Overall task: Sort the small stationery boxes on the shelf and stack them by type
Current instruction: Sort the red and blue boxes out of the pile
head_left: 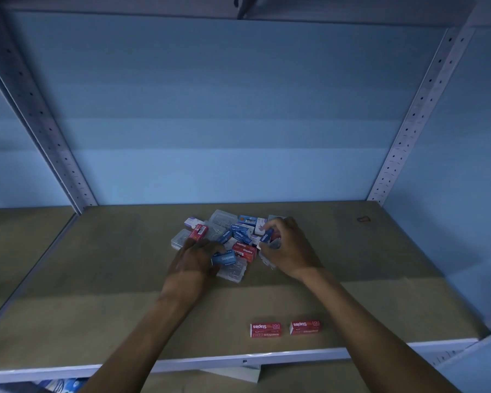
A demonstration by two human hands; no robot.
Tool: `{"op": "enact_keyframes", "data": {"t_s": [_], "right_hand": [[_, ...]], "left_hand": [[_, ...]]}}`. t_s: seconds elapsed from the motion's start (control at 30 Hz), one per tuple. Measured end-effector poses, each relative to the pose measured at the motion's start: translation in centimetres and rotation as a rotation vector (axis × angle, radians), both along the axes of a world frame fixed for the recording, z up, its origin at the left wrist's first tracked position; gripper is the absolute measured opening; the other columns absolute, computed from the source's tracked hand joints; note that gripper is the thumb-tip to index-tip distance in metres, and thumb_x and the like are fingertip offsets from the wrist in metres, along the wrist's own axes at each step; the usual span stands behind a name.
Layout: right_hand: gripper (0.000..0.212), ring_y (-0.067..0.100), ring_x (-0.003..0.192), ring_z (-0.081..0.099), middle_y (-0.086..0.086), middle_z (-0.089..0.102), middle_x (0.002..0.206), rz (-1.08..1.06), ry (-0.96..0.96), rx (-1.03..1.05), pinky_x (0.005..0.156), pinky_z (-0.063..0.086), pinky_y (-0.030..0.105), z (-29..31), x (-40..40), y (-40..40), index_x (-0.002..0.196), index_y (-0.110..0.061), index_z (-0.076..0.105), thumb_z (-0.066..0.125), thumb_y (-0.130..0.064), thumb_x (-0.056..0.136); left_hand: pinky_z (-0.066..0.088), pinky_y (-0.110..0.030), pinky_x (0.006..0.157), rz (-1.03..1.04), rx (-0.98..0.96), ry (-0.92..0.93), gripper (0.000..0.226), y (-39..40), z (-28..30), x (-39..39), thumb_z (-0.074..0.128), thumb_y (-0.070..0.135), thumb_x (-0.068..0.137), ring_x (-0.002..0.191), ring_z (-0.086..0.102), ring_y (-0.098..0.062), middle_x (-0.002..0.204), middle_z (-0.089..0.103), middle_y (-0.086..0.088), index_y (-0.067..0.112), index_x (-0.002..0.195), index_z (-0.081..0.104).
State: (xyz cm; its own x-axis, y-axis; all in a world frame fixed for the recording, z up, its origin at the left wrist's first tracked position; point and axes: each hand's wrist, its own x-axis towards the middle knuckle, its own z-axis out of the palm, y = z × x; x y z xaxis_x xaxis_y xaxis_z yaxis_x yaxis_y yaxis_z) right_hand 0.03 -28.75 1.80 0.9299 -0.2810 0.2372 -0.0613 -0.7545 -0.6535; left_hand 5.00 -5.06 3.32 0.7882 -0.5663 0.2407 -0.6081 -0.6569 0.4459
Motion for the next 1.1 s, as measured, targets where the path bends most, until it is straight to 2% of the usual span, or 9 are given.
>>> {"op": "enact_keyframes", "data": {"t_s": [0.1, 0.23, 0.3, 0.43, 0.6, 0.73, 0.87, 1.0, 1.1], "right_hand": [[0.052, 0.009, 0.096, 0.061, -0.008, 0.049, 0.116, 0.058, 0.053, 0.096, 0.083, 0.054, 0.025, 0.9, -0.7, -0.2, 0.13, -0.024, 0.059, 0.078, -0.026, 0.082], [0.056, 0.007, 0.088, 0.064, -0.006, 0.051, 0.114, 0.215, 0.147, 0.12, 0.082, 0.056, 0.026, 1.9, -2.1, -0.8, 0.133, -0.021, 0.06, 0.081, -0.017, 0.081], [0.056, 0.003, 0.094, 0.062, -0.005, 0.052, 0.116, 0.292, 0.227, 0.121, 0.085, 0.055, 0.023, 2.4, -3.0, -1.0, 0.131, -0.024, 0.062, 0.082, -0.013, 0.081], [0.055, 0.004, 0.098, 0.065, -0.006, 0.057, 0.12, 0.4, 0.372, 0.177, 0.09, 0.057, 0.026, 2.8, -4.6, -1.3, 0.125, -0.035, 0.065, 0.081, -0.007, 0.081], [0.061, 0.011, 0.099, 0.066, -0.008, 0.061, 0.12, 0.501, 0.53, 0.114, 0.089, 0.059, 0.035, 2.9, -5.6, -1.8, 0.128, -0.039, 0.064, 0.066, 0.006, 0.087], [0.074, 0.01, 0.098, 0.065, -0.007, 0.064, 0.12, 0.529, 0.568, 0.014, 0.088, 0.058, 0.041, 2.6, -5.7, -1.6, 0.123, -0.044, 0.066, 0.051, 0.016, 0.081], [0.08, 0.004, 0.098, 0.063, -0.012, 0.065, 0.118, 0.545, 0.579, -0.042, 0.088, 0.058, 0.035, 2.5, -5.9, -1.1, 0.12, -0.051, 0.065, 0.047, 0.015, 0.079], [0.079, 0.006, 0.102, 0.064, -0.013, 0.065, 0.12, 0.555, 0.585, -0.032, 0.089, 0.057, 0.03, 2.9, -6.4, -1.0, 0.126, -0.051, 0.063, 0.049, 0.012, 0.08], [0.051, 0.006, 0.097, 0.065, -0.014, 0.065, 0.112, 0.482, 0.54, 0.002, 0.085, 0.057, 0.025, 2.9, -6.7, -1.1, 0.126, -0.043, 0.065, 0.065, -0.008, 0.09]], "left_hand": [[0.046, -0.032, 0.1, -0.039, -0.099, 0.022, 0.048, -0.1, 0.1, -0.2, 0.076, 0.005, 0.07, 0.114, 0.058, -0.025, 0.124, 0.064, -0.002, 0.021, 0.114, 0.069], [0.031, 0.001, 0.082, -0.021, -0.101, 0.022, 0.039, 0.0, -0.4, -1.0, 0.073, 0.002, 0.069, 0.098, 0.06, -0.015, 0.113, 0.066, 0.0, 0.02, 0.103, 0.071], [0.033, -0.002, 0.076, -0.03, -0.11, 0.022, 0.035, 0.2, -0.6, -1.4, 0.072, 0.002, 0.069, 0.091, 0.058, -0.011, 0.107, 0.065, 0.001, 0.022, 0.098, 0.071], [0.035, -0.01, 0.073, -0.092, -0.094, -0.045, 0.039, 0.4, -1.1, -2.4, 0.081, 0.001, 0.058, 0.086, 0.062, -0.018, 0.097, 0.067, -0.004, 0.019, 0.091, 0.069], [0.045, -0.017, 0.076, -0.125, -0.103, 0.055, 0.034, 0.7, -1.3, -4.1, 0.076, 0.009, 0.068, 0.09, 0.06, -0.009, 0.1, 0.067, 0.007, 0.027, 0.095, 0.065], [0.049, -0.024, 0.075, -0.192, -0.084, 0.1, 0.029, 0.9, -1.9, -4.8, 0.074, 0.011, 0.072, 0.086, 0.056, -0.004, 0.094, 0.064, 0.013, 0.031, 0.091, 0.063], [0.042, -0.011, 0.068, -0.251, -0.092, 0.122, 0.023, 1.1, -2.5, -5.0, 0.072, 0.012, 0.078, 0.083, 0.055, -0.001, 0.09, 0.063, 0.017, 0.03, 0.089, 0.065], [0.043, -0.01, 0.071, -0.239, -0.089, 0.154, 0.027, 1.2, -2.6, -4.9, 0.075, 0.013, 0.073, 0.085, 0.057, 0.0, 0.091, 0.063, 0.019, 0.031, 0.09, 0.064], [0.048, -0.015, 0.077, -0.216, -0.081, 0.148, 0.032, 1.4, -2.9, -4.6, 0.079, 0.019, 0.071, 0.088, 0.058, 0.001, 0.095, 0.064, 0.02, 0.033, 0.095, 0.064]]}}
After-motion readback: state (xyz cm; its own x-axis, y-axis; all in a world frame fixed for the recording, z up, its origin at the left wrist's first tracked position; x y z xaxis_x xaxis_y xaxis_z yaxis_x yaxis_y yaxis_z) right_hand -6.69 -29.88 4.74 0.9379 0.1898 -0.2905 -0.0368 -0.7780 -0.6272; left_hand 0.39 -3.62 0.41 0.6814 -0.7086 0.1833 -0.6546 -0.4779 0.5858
